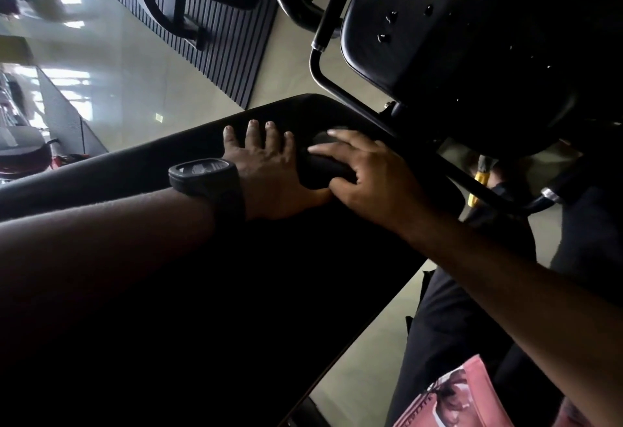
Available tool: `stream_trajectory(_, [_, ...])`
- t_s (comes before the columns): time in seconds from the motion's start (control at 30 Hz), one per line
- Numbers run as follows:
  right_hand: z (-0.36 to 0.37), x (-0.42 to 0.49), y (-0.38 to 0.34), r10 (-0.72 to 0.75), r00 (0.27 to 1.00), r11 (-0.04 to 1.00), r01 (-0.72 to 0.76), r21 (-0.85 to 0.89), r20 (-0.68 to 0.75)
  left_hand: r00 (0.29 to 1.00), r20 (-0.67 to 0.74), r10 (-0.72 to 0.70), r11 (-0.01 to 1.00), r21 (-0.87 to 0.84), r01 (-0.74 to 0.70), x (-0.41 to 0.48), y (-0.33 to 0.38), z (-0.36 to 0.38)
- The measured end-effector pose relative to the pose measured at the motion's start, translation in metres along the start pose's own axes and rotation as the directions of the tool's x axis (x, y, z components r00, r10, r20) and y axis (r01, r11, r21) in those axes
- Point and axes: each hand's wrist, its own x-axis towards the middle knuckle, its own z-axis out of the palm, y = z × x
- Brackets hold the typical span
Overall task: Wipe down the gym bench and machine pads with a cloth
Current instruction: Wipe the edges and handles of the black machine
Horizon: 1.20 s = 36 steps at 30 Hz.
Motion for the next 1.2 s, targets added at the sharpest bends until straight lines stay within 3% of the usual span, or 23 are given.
stream_trajectory(0.07, [-0.001,0.011,0.009,0.017,1.0,1.0,-0.017,-0.009,0.016,1.0,-0.005,-0.003,1.0,-0.003,0.003,0.0,0.002,0.001])
stream_trajectory(0.23, [-0.014,0.003,0.044,0.245,0.969,0.966,-0.248,-0.08,-0.04,1.0,0.014,-0.008,1.0,0.01,0.008,-0.004,0.009,-0.003])
stream_trajectory(0.43, [-0.005,-0.008,0.01,0.011,1.0,1.0,-0.01,0.013,-0.017,1.0,0.001,-0.001,1.0,-0.002,0.001,0.0,0.016,-0.002])
stream_trajectory(0.63, [-0.018,0.004,0.053,0.243,0.97,0.968,-0.243,-0.07,-0.001,0.999,0.011,0.03,1.0,-0.002,-0.03,0.001,0.015,-0.002])
stream_trajectory(0.77, [-0.015,-0.02,0.037,0.119,0.992,0.993,-0.117,0.027,-0.052,0.998,0.013,0.062,0.998,-0.003,-0.062,0.002,0.016,-0.002])
stream_trajectory(0.87, [-0.012,-0.011,0.021,-0.01,1.0,0.998,0.01,0.055,0.004,0.996,0.01,0.087,0.996,0.002,-0.088,0.003,0.019,-0.001])
stream_trajectory(0.93, [-0.012,0.003,0.031,0.03,0.999,0.999,-0.031,0.022,0.033,0.997,-0.005,0.082,0.997,-0.001,-0.082,0.003,0.02,0.001])
stream_trajectory(1.07, [-0.026,0.0,0.075,0.282,0.959,0.954,-0.277,-0.115,0.033,0.989,0.032,0.145,0.989,0.0,-0.145,0.002,0.019,-0.003])
stream_trajectory(1.13, [-0.026,-0.021,0.076,0.272,0.962,0.957,-0.271,-0.103,-0.009,0.985,0.043,0.167,0.986,0.003,-0.168,0.002,0.019,-0.003])
stream_trajectory(1.2, [-0.021,-0.035,0.056,0.156,0.986,0.987,-0.157,-0.016,-0.053,0.986,0.038,0.159,0.987,0.008,-0.16,0.004,0.019,-0.002])
